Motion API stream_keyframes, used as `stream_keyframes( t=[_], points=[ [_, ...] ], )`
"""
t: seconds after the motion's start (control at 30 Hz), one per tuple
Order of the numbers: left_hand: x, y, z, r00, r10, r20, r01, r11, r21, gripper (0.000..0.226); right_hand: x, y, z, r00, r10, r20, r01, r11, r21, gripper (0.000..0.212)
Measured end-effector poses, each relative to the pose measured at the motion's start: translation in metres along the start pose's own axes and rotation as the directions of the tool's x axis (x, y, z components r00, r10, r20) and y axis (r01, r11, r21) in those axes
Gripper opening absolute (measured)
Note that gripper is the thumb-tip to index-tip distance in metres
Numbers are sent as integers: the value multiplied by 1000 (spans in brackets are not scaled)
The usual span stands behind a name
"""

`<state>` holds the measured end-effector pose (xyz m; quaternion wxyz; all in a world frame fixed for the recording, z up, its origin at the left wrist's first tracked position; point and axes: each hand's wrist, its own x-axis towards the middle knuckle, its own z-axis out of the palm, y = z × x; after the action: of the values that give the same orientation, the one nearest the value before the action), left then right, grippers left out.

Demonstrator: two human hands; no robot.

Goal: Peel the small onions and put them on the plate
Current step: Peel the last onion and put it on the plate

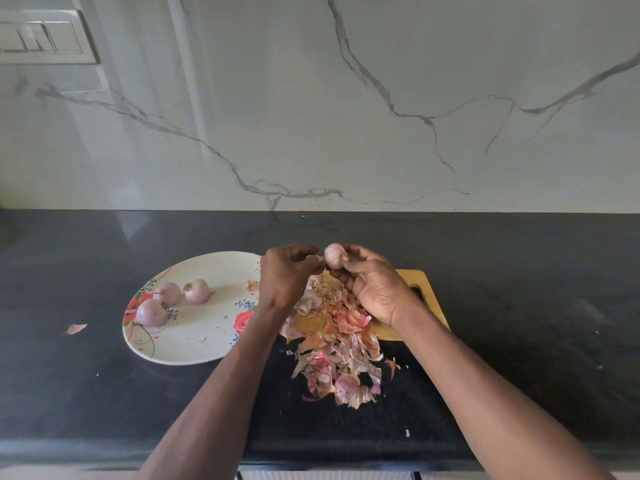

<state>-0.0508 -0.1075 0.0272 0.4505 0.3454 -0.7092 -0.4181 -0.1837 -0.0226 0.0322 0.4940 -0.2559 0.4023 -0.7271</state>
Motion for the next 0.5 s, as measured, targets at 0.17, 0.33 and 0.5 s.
stream_keyframes(
  t=[0.17,0.33,0.5],
  points=[
    [2,-3,-3,998,46,-34,-40,984,176,26,1,-4,-4,999,14,-35,-9,991,132,21],
    [0,-4,-1,988,115,106,-144,936,320,26,-1,-5,-4,998,13,-67,-5,994,107,20],
    [1,-1,-6,981,130,145,-157,969,189,32,1,-5,-4,996,-9,-93,10,1000,16,21]
  ],
)
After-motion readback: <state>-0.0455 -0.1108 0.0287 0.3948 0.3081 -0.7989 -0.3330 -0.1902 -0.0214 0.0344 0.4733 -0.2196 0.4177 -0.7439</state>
